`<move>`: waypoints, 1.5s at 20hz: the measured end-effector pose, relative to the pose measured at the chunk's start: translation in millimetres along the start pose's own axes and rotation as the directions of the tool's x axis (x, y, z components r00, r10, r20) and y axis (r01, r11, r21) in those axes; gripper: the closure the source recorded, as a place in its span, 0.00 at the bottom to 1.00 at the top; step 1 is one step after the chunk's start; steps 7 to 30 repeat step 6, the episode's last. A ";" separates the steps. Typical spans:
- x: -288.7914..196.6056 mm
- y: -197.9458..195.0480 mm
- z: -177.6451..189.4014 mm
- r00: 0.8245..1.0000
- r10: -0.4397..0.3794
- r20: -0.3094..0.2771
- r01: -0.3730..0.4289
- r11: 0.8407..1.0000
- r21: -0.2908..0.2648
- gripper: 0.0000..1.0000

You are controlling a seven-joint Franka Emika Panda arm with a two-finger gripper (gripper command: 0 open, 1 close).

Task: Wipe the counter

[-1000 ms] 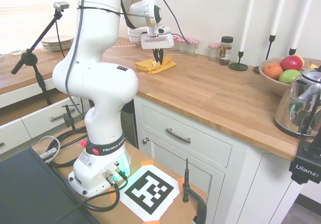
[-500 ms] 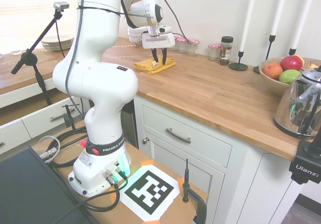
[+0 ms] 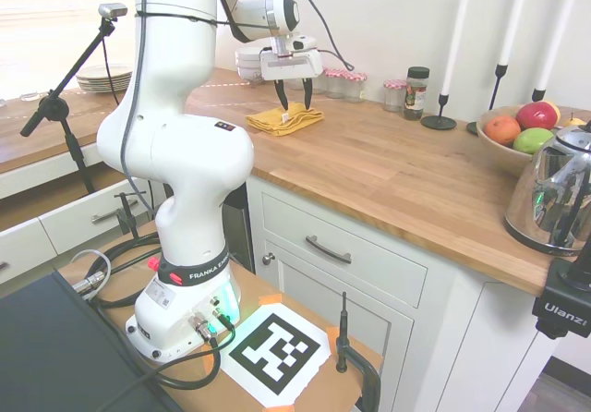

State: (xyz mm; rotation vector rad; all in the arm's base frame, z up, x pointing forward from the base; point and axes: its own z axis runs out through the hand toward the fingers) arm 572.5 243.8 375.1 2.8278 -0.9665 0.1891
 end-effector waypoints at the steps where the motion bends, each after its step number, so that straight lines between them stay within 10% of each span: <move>1: -0.2 2.7 -0.1 1.000 0.001 0.000 -0.001 1.000 -0.002 0.00; 30: 2.1 13.0 7.6 1.000 0.004 0.003 -0.004 1.000 -0.004 0.00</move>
